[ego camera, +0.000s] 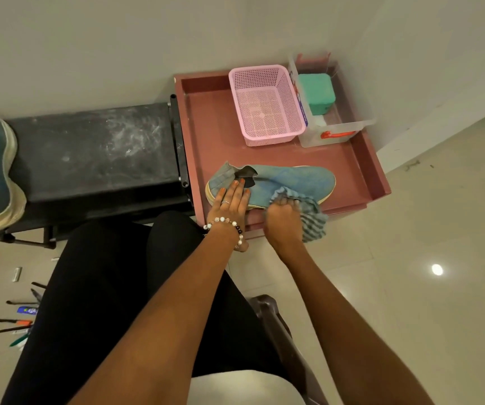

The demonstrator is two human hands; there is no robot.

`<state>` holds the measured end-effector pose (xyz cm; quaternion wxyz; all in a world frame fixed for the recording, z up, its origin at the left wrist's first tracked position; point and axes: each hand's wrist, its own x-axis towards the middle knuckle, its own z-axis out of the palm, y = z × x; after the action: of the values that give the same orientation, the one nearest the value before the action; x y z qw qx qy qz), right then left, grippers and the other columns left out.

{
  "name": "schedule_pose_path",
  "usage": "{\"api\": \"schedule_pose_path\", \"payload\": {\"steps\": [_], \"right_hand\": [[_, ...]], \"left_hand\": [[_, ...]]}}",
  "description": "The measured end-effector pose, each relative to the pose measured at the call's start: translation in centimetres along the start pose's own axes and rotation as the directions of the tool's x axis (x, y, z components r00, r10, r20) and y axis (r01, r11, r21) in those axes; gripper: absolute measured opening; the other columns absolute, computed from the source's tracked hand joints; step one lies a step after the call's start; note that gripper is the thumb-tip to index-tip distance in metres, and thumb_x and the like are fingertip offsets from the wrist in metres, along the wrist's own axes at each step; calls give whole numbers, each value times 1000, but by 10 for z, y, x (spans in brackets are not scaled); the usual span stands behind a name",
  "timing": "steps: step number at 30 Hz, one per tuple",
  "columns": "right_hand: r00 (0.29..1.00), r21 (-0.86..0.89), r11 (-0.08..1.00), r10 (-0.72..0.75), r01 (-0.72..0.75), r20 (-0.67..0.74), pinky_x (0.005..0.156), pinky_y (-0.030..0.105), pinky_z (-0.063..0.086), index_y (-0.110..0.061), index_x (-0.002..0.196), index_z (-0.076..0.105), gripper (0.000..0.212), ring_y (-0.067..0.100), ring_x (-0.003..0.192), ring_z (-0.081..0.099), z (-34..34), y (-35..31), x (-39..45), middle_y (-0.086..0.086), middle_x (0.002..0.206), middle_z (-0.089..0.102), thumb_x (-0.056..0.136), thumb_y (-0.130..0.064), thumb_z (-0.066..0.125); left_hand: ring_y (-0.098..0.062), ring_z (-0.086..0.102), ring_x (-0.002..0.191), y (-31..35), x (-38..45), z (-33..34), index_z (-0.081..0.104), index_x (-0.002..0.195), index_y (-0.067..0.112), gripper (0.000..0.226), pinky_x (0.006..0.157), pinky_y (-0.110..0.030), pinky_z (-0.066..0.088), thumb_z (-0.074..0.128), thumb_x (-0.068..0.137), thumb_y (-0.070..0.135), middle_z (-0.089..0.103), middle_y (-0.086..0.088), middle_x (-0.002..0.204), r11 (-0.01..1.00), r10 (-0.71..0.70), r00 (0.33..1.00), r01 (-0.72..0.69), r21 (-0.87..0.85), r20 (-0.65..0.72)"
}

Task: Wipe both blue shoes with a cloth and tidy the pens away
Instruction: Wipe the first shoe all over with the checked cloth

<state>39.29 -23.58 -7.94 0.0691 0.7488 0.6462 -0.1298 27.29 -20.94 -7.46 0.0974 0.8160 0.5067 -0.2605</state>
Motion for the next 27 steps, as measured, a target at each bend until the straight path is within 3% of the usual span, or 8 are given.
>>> {"api": "schedule_pose_path", "payload": {"steps": [5,8,11,14,17,20,23,27], "right_hand": [[982,294,940,-186,172,20,104,31,33,-4,140,42,58,32,124,44,-17,-1,-7,20,135,49,83,5,50],[985,104,981,-168,165,24,112,32,20,-12,145,34,67,28,130,39,-18,37,-7,12,143,44,83,2,54],[998,-127,991,-45,51,46,115,40,18,-1,143,31,54,32,131,37,-12,19,3,18,142,42,92,-9,46],[997,1,1000,-21,21,81,110,41,26,7,137,35,52,36,127,38,-10,-27,7,25,139,41,91,-14,48],[981,159,975,-170,155,92,107,36,31,-4,141,36,58,31,129,39,-20,-15,6,18,141,43,85,-3,50],[971,41,978,-208,204,122,112,36,26,-12,146,31,69,28,135,34,-23,28,1,12,147,38,83,-2,57],[994,-145,985,-84,94,76,108,39,29,-1,139,39,52,32,128,41,-21,14,3,18,139,46,88,-4,49],[997,-31,998,-50,52,62,105,40,33,4,133,44,43,35,125,42,-7,-33,8,22,136,45,92,-12,45]], "left_hand": [[-28,-21,145,-1,-1,3,-21,148,5,107,119,-44,-8,55,85,48,-26,-14,156,998,-4,1000,3,57,12],[-27,-19,146,-1,-1,2,-17,149,7,102,119,-43,-8,56,87,41,-23,-13,157,1000,8,1000,-8,27,21],[-26,-19,146,-1,-2,-1,-15,150,7,92,119,-42,-8,50,91,33,-22,-13,157,1000,11,1000,-11,16,2],[-26,-21,145,-1,-1,-1,-17,150,6,88,119,-42,-9,45,94,36,-25,-13,157,999,10,1000,-10,35,-1],[-28,-23,145,-2,-2,0,-19,148,4,106,118,-44,-11,57,84,42,-27,-15,155,997,1,999,-4,83,32],[-27,-20,145,-1,-3,0,-18,149,5,102,119,-43,-9,57,87,37,-24,-14,156,999,16,999,-18,39,37],[-26,-19,146,-2,-3,-5,-15,150,7,88,119,-43,-8,48,92,27,-22,-13,157,1000,10,1000,-10,7,7],[-26,-21,145,-1,-3,-2,-17,149,6,87,119,-42,-10,45,94,31,-25,-12,157,1000,8,1000,-8,25,5]]}}
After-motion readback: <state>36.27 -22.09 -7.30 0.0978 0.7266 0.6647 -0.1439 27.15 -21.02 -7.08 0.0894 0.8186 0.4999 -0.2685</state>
